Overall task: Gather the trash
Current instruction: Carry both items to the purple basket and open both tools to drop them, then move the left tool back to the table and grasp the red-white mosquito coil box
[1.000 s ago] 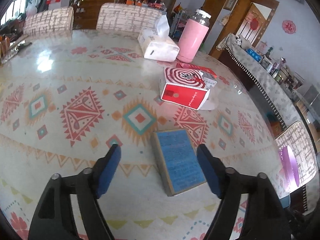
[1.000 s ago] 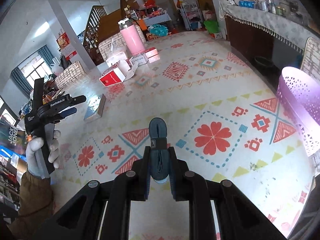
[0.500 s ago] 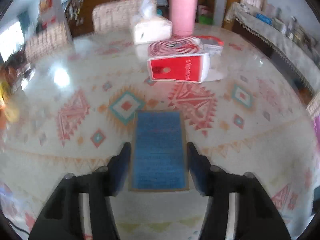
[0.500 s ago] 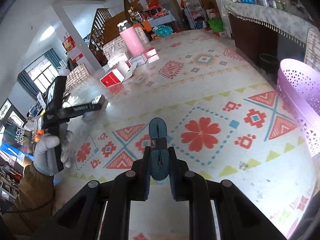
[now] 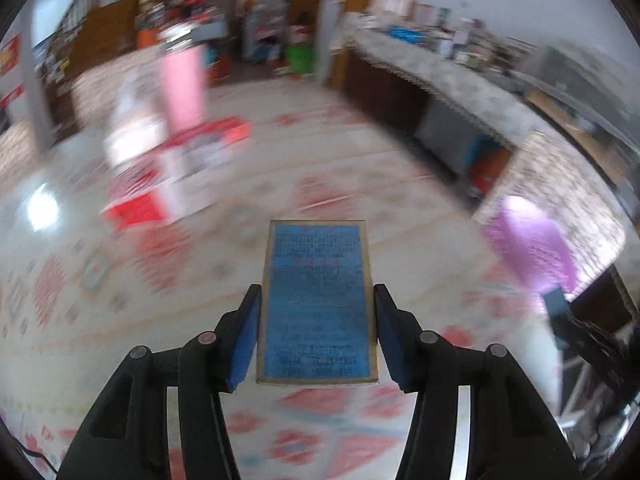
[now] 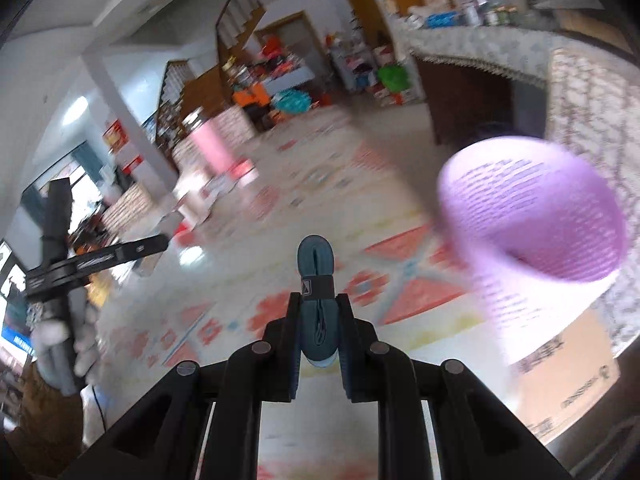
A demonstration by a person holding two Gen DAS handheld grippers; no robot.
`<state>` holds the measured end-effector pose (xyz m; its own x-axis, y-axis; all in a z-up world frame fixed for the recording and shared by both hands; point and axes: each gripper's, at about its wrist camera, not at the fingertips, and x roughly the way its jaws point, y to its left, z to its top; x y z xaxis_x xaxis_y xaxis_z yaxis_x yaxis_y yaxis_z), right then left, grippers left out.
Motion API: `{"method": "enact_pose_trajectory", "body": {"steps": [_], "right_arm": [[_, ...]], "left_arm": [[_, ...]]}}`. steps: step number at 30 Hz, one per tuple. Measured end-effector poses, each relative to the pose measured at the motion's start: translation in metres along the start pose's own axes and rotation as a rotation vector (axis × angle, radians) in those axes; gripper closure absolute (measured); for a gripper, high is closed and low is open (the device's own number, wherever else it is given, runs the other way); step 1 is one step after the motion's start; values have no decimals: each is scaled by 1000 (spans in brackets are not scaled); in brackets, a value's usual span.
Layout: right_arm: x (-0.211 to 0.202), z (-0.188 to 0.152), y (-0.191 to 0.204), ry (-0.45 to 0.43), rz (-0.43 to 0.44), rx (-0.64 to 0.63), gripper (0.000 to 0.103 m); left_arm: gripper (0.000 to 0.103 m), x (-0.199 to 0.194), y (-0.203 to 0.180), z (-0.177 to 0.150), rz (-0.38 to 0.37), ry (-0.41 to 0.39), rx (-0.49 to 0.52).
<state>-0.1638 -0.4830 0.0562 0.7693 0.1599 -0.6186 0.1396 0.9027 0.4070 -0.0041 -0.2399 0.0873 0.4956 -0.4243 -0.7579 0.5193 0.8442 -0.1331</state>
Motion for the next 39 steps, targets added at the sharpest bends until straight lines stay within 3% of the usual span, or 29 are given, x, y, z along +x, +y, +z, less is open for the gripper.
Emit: {"method": "enact_pose_trajectory", "body": {"steps": [4,9,15,16,17,20,21,29,34,39], "right_arm": [[-21,20,-41,-59,-79,40,86],[-33,43,-85,-99,-164,82,86],[-33,63,-123,-111,-238,118,83],[-33,66,-127,-113,-250,119,83],[-31,69,-132,-109,-261,124,78],[-33,68,-137,-120,-254,150,48],[-34,66,-136,-127,-253,148,44],[-25,53,-94,-107,-144,112,44],[-4,46,-36,-69,13,73,40],[40,36,20,-25,125,43,35]], "left_arm": [[50,12,-75,26,-121,5,97],[50,40,-160,54,-218,19,186],[49,84,-228,79,-328,78,191],[45,92,-234,82,-339,85,188],[38,97,-238,83,-339,95,186],[32,100,-239,82,-333,103,180],[31,98,-240,80,-331,101,185],[30,53,-187,50,-232,54,193],[30,25,-102,36,-134,28,93],[30,7,20,34,21,20,-92]]}}
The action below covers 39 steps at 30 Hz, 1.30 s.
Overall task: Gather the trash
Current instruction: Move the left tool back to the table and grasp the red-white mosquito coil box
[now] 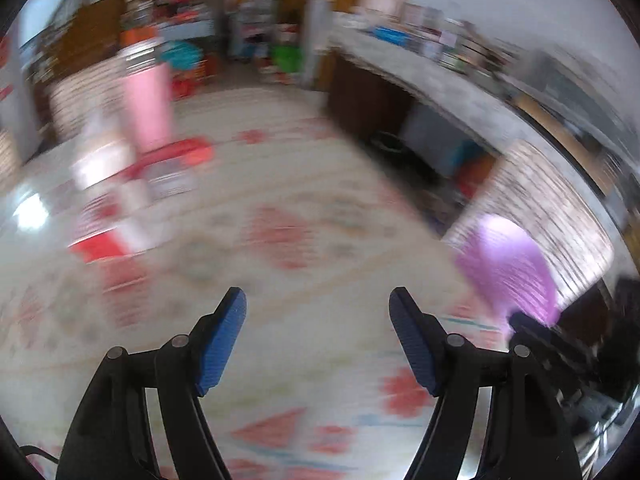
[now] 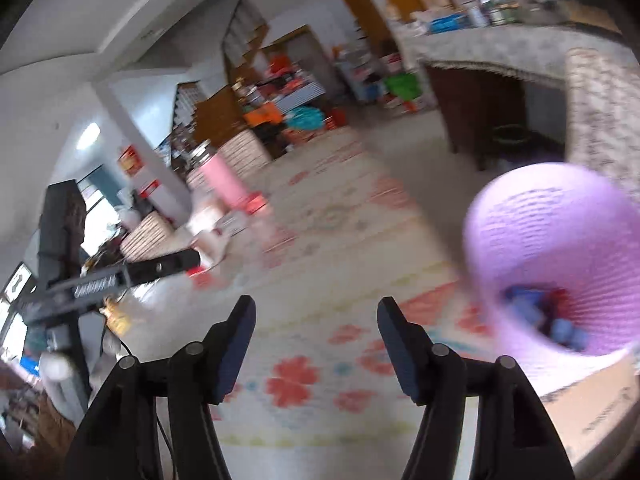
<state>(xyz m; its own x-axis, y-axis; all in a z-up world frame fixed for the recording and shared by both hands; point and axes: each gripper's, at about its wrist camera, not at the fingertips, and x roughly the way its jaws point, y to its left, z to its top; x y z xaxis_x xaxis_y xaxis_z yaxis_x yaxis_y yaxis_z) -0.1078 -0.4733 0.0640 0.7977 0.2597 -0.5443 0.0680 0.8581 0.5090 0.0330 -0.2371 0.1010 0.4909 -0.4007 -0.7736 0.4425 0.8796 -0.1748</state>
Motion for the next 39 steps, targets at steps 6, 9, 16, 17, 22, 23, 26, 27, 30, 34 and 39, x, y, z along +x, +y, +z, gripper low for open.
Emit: {"method": "enact_pose_trajectory", "body": {"steps": [6,9,16,17,22,23,26,27,30,34,39], "right_arm": [[66,-17,38,46,79,-24,35],[85,-19,46,92,102,-34,35],[91,-23,50,78,75,-56,30],[92,-22,50,77,76,-57,30],[95,-22,51,96,76,-78,30],[95,-23,51,98,77,-81,30],[96,-23,49,106,79,-74,30],[96,-23,49,107,78,-71,30],[96,-24,48,112,74,-65,30],[96,-25,52,113,59,-85,30],[99,-26,56,108,36,-108,30]], "left_arm": [[29,-2,113,24,116,19,-148],[28,7,151,44,141,21,-169],[24,55,197,97,109,33,-188],[24,65,204,104,103,35,-203],[24,98,224,107,19,100,-262],[24,102,227,104,-23,125,-266],[24,102,226,91,-132,186,-246],[24,100,223,85,-184,207,-235],[24,86,202,66,-255,240,-158],[18,69,164,50,-159,190,-33],[18,77,120,42,-12,164,147]]}}
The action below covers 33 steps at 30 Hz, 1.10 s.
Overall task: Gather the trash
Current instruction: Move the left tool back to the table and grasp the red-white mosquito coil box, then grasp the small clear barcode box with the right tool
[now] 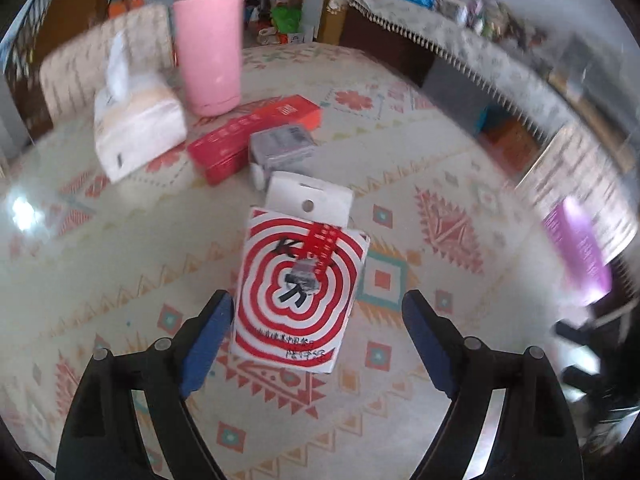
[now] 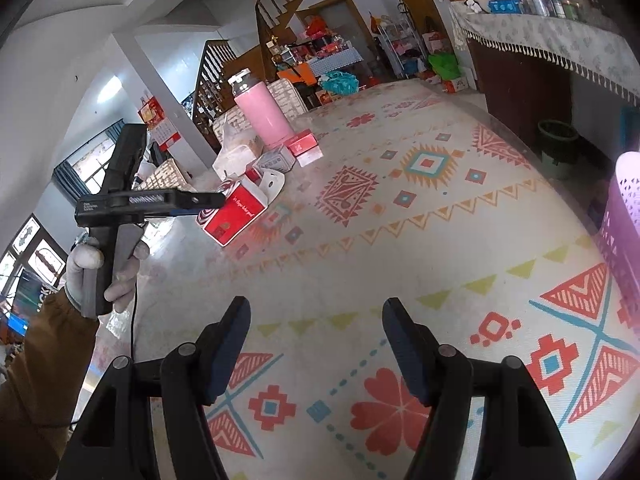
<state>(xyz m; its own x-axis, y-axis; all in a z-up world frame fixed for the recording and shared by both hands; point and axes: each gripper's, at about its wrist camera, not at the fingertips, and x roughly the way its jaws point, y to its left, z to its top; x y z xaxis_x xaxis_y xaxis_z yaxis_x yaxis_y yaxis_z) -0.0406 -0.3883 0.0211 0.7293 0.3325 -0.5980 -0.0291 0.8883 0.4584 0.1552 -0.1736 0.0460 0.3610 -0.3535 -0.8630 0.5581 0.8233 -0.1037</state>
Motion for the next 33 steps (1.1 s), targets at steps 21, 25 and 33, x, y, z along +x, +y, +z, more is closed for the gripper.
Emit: {"method": "enact_pose_trajectory", "body": {"steps": [21,25,33], "right_arm": [[17,6,27,139,-50,-69,30],[25,26,67,141,-37,-111,26],[119,93,119,210,15,-9,24]], "left_arm": [[48,-101,13,-116,171,-184,-257],[48,-95,43,-127,129,-172,-308],[48,-97,79,-143,204,-212,-414]]}}
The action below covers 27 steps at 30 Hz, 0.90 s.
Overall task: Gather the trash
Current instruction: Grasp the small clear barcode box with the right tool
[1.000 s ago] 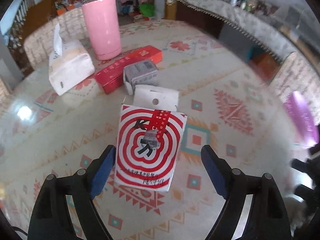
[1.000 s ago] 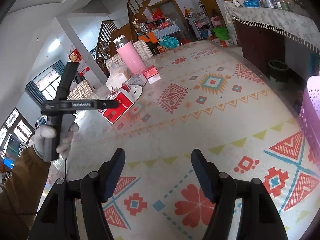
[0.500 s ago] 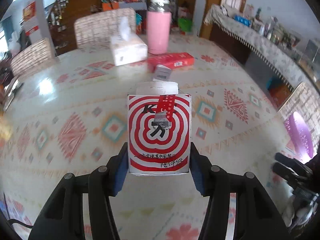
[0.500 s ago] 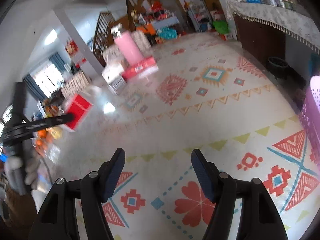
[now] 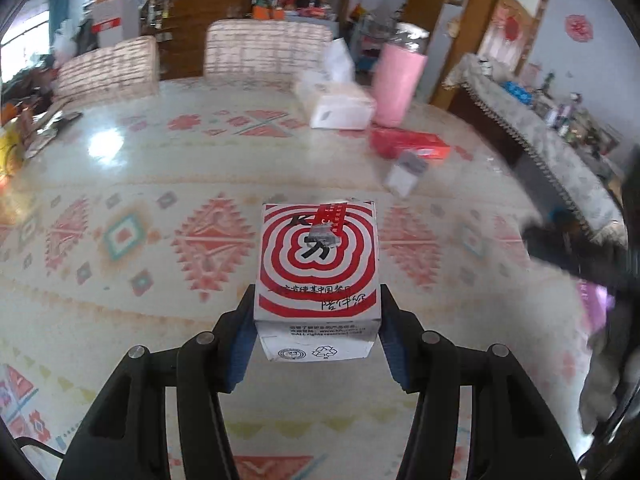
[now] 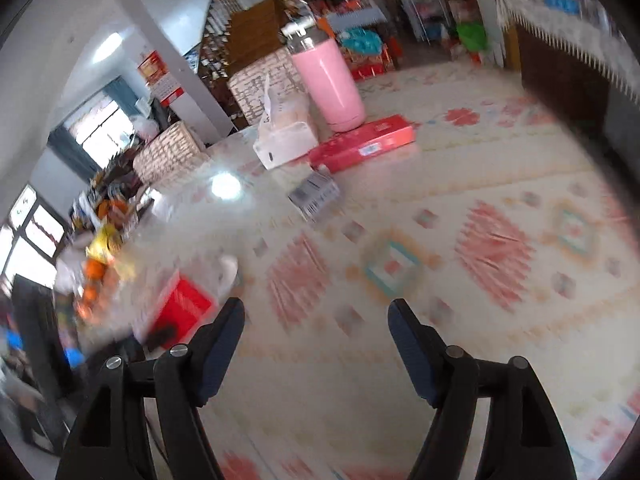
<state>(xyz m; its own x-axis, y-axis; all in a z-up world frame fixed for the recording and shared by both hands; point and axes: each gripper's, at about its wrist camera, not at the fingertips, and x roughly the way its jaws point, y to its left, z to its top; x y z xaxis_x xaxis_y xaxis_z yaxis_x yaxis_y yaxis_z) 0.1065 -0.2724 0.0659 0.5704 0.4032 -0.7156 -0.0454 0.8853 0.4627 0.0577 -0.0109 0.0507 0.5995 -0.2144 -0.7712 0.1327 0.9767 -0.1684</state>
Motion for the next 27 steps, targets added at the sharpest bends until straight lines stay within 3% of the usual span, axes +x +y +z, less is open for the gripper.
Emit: {"method": "enact_pose_trajectory", "body": {"steps": [7,17,20,22,24,27], "right_arm": [[79,62,12,32,-99,92,25],[131,92,22,51,-176,136,25],[139,91,23,76,-218,110,44],[135,88,24,59,-228,88,49],[127,86,25,51,-241,69,65],[110,78,22,38,-230,68,65]], "left_arm": [[48,3,-4,0,41,-16,27],[48,8,-10,-1,49,-6,47],[48,10,-8,-1,52,-1,42],[48,9,-7,0,48,-3,35],[48,8,-6,0,43,-8,29],[48,6,-6,0,33,-12,26]]}}
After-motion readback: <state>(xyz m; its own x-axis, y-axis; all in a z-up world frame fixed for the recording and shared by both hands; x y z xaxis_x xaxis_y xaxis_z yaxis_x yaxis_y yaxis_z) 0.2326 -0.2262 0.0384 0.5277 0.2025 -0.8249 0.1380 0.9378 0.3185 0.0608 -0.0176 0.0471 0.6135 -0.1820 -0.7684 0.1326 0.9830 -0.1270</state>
